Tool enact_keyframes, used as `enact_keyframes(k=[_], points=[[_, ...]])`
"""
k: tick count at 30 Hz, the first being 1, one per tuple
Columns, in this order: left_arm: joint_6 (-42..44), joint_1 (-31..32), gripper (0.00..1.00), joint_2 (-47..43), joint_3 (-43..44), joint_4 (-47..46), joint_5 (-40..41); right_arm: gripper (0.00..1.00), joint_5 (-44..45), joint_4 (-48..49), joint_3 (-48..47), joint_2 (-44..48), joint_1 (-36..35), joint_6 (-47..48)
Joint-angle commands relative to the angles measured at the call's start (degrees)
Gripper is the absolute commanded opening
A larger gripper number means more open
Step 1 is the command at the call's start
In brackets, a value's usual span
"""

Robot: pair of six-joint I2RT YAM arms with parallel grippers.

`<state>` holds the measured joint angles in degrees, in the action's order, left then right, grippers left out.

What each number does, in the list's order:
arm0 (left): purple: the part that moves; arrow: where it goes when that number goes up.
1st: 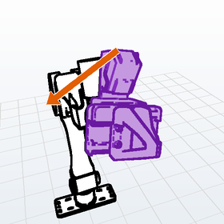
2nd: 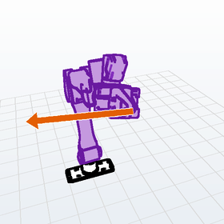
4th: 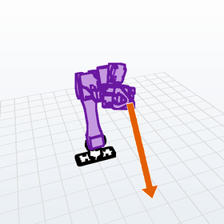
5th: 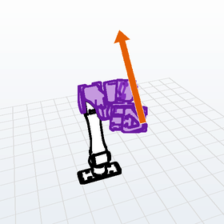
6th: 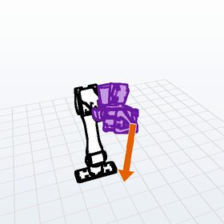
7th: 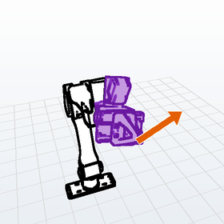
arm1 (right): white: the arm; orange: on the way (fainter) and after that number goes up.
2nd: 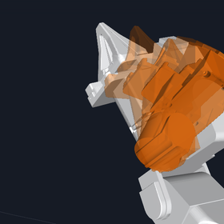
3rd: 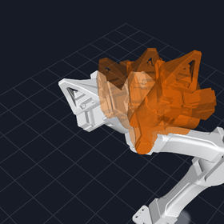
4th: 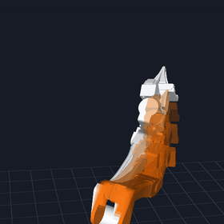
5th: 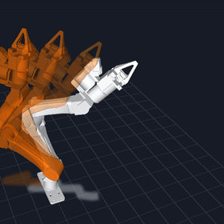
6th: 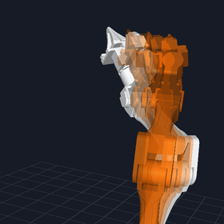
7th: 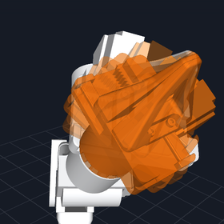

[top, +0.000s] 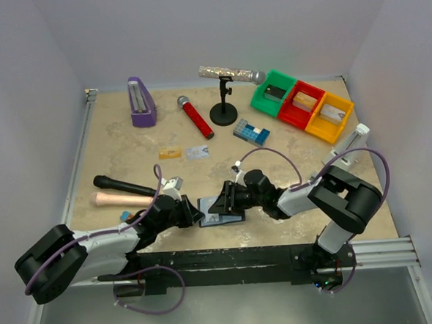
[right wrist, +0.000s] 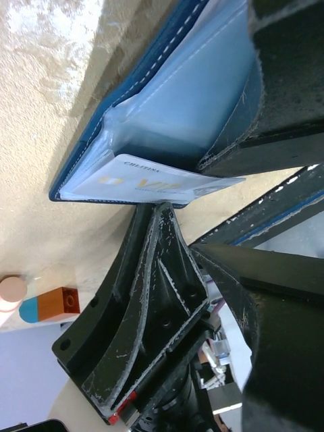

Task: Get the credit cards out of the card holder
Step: Remove the credit card from the card holder.

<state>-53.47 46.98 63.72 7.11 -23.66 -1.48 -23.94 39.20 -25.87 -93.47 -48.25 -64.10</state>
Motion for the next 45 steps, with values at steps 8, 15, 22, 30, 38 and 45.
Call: enact_keyframes(k=[8, 15, 22, 30, 38, 45], points=[[-0.23, 0.66, 0.22, 3.16, -0.61, 0.2, -0.9, 0.48, -4.8, 6.5, -1.99, -2.68, -0.18, -1.12], [-0.4, 0.66, 0.22, 3.43, -0.87, -0.16, -0.9, 0.48, -4.71, 5.28, -2.61, -2.33, -0.18, -1.03], [-1.46, 0.66, 0.27, 2.99, -1.31, 1.25, 0.68, 0.46, -2.69, -4.39, -2.61, 2.32, -0.18, 2.74], [-1.81, 0.66, 0.31, 3.25, -1.31, 1.6, 0.86, 0.46, -2.25, -4.66, -1.99, 3.82, -0.18, 2.75], [-1.72, 0.66, 0.24, 3.34, -1.58, 2.48, 1.3, 0.43, -1.9, -5.98, -1.99, 4.96, -0.18, 2.75], [-1.81, 0.66, 0.18, 3.25, -2.02, 2.3, 1.21, 0.43, -1.37, -7.12, -1.29, 6.28, -0.18, 3.01]])
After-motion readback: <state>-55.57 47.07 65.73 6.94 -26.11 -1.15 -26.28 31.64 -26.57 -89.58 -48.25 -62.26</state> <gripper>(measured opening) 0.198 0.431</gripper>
